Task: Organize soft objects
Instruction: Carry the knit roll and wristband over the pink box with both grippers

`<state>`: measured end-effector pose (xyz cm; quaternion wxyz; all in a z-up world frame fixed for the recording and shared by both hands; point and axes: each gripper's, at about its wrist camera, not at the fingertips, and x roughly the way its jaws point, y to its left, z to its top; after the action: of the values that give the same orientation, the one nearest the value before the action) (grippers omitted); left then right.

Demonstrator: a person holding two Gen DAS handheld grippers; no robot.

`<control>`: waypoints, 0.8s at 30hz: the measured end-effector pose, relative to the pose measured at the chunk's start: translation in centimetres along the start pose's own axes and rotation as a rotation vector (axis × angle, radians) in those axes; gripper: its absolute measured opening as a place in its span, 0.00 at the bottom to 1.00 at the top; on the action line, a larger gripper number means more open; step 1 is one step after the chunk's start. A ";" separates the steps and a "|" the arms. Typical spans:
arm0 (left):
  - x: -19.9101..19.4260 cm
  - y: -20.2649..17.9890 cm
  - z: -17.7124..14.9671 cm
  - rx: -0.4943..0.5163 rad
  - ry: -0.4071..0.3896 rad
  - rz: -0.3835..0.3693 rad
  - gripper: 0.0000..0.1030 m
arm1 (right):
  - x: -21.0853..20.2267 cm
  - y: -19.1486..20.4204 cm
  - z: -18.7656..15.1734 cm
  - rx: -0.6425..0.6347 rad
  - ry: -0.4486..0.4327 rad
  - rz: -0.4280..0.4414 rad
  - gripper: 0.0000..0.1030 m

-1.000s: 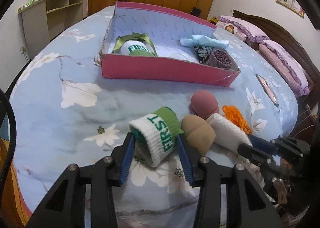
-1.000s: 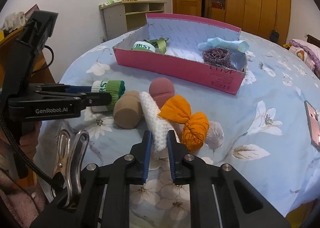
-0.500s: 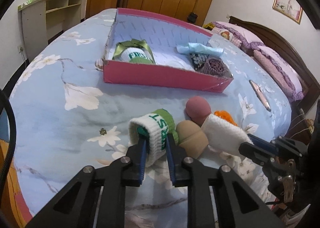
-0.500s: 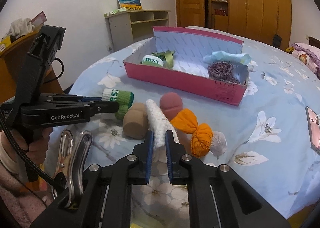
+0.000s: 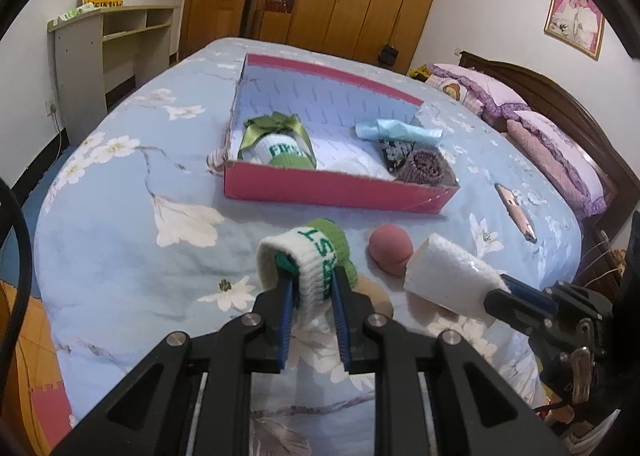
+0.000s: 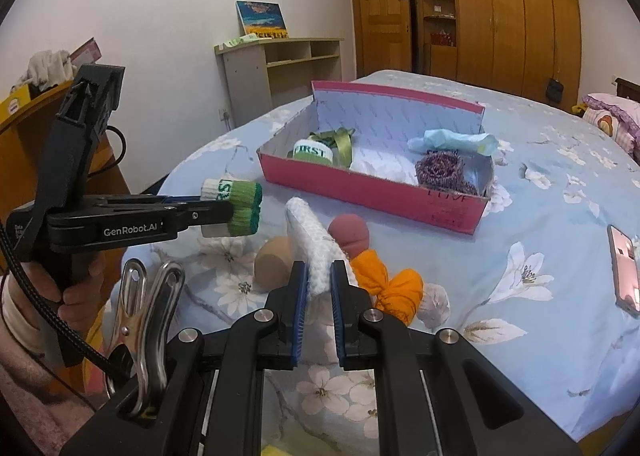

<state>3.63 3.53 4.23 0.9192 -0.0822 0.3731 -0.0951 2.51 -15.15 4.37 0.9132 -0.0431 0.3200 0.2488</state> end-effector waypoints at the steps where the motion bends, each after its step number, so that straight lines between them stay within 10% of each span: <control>1: -0.2 0.0 0.1 0.002 -0.007 0.000 0.18 | -0.1 0.0 0.1 0.000 -0.004 0.000 0.13; 24: -0.9 -1.0 7.4 0.059 -0.128 0.044 0.18 | -0.3 -2.3 6.7 -0.006 -0.108 -0.062 0.13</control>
<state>8.06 3.38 10.30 0.9451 -0.0529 0.3123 -0.0802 7.21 -15.67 9.68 0.9362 -0.0424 0.2682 0.2231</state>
